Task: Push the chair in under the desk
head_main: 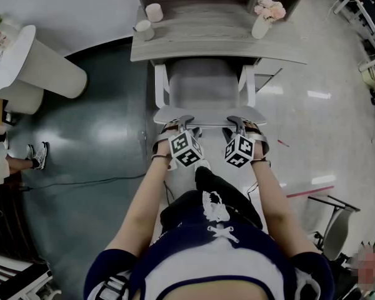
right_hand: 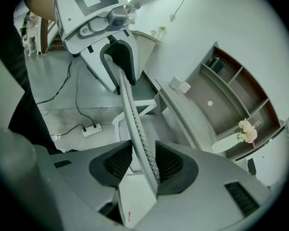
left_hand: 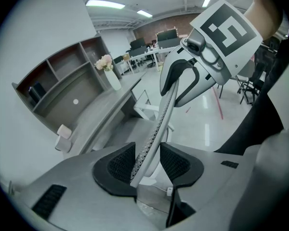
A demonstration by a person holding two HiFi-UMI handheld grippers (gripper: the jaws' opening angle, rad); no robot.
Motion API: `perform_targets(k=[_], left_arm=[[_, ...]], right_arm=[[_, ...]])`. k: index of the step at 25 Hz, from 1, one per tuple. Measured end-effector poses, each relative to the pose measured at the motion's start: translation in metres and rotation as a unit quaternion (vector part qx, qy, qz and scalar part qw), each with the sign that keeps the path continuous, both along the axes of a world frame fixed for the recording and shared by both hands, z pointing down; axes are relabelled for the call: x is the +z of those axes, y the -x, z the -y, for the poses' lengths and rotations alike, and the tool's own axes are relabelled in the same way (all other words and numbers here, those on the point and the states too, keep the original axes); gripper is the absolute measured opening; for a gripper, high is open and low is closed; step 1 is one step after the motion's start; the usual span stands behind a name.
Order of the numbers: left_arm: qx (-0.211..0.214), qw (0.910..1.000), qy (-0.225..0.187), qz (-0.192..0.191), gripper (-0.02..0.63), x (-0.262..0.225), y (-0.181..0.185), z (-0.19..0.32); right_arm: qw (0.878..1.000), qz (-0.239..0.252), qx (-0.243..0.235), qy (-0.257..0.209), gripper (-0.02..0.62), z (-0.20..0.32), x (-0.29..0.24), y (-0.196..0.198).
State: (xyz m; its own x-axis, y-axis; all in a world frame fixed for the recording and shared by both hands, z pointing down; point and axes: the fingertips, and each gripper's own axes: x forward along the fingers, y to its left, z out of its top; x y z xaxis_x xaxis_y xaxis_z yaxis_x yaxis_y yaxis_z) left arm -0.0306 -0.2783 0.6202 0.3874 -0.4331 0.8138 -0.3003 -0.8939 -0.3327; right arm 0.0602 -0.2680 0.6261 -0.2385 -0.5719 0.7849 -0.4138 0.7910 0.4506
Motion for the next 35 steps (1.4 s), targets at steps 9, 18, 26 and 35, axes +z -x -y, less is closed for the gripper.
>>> perform_targets(k=[9,18,26,35], left_arm=[[-0.004,1.0,-0.004,0.0,0.164,0.0,-0.003,0.019],[-0.007,1.0,-0.001,0.0,0.164,0.001,-0.005,0.039],[-0.006,0.9999,-0.008,0.001,0.166,0.0,-0.006,0.062],[-0.006,0.9999,-0.014,0.004,0.165,-0.001,-0.008,0.085]], right_arm=[[1.0,-0.002,-0.001,-0.004,0.137,0.019,0.0,-0.003],[1.0,-0.004,-0.002,-0.007,0.137,0.039,0.001,-0.005],[1.0,-0.005,-0.002,-0.008,0.137,0.062,0.001,-0.006],[1.0,-0.005,0.0,-0.005,0.137,0.085,-0.001,-0.009]])
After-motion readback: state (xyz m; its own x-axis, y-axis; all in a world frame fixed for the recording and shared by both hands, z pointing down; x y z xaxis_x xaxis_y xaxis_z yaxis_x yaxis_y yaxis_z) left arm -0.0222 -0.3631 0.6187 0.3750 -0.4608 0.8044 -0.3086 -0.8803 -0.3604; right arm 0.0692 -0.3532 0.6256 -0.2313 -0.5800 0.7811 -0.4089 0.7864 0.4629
